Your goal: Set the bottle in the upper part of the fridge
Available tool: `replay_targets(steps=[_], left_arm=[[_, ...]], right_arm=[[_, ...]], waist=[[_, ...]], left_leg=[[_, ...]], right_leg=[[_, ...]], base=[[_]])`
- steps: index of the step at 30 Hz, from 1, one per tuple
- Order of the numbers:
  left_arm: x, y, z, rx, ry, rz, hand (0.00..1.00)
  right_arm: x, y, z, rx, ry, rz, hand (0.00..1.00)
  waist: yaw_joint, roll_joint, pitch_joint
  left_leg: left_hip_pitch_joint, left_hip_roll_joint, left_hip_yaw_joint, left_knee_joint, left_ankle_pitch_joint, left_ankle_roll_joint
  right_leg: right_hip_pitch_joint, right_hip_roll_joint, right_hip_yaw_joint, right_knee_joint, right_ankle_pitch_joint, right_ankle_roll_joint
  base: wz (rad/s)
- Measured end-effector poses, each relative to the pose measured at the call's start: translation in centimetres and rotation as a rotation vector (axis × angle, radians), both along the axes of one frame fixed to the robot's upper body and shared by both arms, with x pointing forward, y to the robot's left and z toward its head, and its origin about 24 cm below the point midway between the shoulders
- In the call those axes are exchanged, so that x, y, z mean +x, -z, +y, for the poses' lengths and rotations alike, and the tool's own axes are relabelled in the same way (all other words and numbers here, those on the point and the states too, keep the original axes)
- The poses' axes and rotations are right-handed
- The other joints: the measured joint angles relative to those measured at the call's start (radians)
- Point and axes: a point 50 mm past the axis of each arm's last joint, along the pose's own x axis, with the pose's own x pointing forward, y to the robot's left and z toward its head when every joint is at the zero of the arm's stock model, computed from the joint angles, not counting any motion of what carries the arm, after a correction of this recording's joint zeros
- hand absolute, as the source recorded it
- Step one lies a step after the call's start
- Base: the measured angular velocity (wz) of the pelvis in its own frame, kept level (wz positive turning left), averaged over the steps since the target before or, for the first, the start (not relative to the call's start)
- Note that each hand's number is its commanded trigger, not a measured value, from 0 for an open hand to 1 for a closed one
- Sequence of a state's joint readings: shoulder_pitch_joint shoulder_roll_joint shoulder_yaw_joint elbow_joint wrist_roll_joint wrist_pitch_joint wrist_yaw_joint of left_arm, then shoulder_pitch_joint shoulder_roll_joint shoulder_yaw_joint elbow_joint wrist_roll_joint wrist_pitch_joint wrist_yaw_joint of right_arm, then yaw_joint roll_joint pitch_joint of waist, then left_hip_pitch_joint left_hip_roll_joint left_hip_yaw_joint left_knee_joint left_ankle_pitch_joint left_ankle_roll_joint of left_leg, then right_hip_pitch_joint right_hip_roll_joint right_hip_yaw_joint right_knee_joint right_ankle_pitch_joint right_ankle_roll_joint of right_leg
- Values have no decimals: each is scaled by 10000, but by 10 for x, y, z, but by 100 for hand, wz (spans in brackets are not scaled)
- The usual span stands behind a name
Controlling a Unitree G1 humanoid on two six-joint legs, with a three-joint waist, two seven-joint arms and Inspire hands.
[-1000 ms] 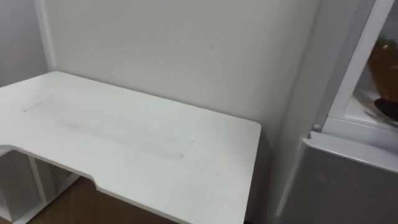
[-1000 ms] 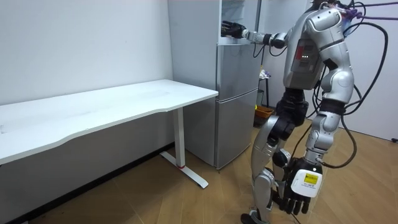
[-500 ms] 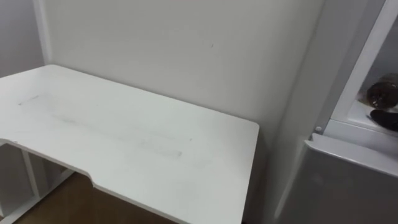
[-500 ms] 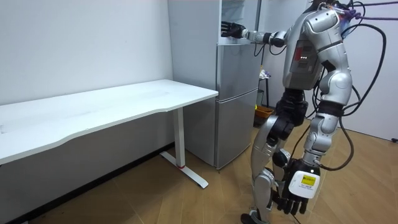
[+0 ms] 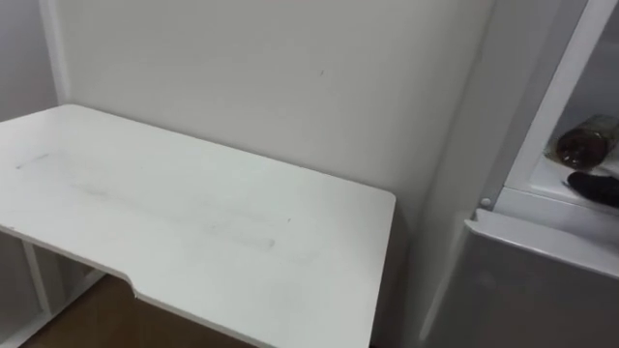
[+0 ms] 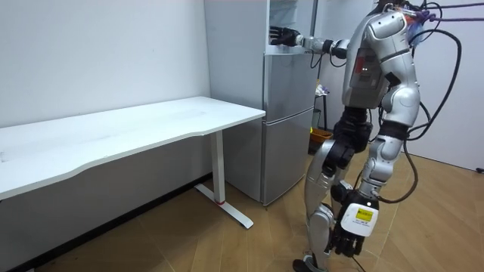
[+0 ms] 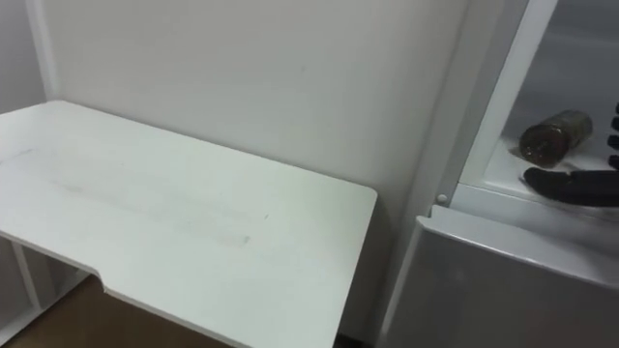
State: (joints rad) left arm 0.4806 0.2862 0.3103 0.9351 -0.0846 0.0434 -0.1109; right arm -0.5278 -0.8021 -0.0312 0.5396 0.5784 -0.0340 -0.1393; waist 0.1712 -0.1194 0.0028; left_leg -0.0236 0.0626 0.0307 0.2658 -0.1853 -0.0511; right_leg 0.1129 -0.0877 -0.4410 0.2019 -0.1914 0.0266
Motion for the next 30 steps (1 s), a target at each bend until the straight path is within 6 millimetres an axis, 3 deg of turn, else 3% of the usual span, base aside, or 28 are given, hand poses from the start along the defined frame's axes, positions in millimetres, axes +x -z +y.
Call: replay_targets(steps=[5,11,23,30], left_arm=[[0,3,-7,-158,-75,-75,0],[11,7,-13,-211,99,-280,0],[17,15,-26,-182,122,-446,0],[11,19,-35,-409,354,-310,0]], right_arm=[[-9,-16,24,-512,-175,-1172,0],[-30,-20,51,-706,-80,-2569,0],[-70,-27,90,-745,-864,-4665,0],[-88,-21,103,-35,-1915,-5079,0]], waist=[[-227,286,-82],[-474,267,56],[-1001,429,24],[-1136,816,14]], left_leg=[[257,-3,265,-263,27,7],[687,12,654,-450,23,12],[863,35,1202,-685,-32,46],[1022,109,1356,-709,-92,17]], right_leg=[[-8,-37,265,20,-14,22],[76,-51,603,-8,-52,72],[-107,-50,1136,23,-29,106],[-107,3,1267,31,-27,102]], base=[[-15],[-17],[-14],[-6]])
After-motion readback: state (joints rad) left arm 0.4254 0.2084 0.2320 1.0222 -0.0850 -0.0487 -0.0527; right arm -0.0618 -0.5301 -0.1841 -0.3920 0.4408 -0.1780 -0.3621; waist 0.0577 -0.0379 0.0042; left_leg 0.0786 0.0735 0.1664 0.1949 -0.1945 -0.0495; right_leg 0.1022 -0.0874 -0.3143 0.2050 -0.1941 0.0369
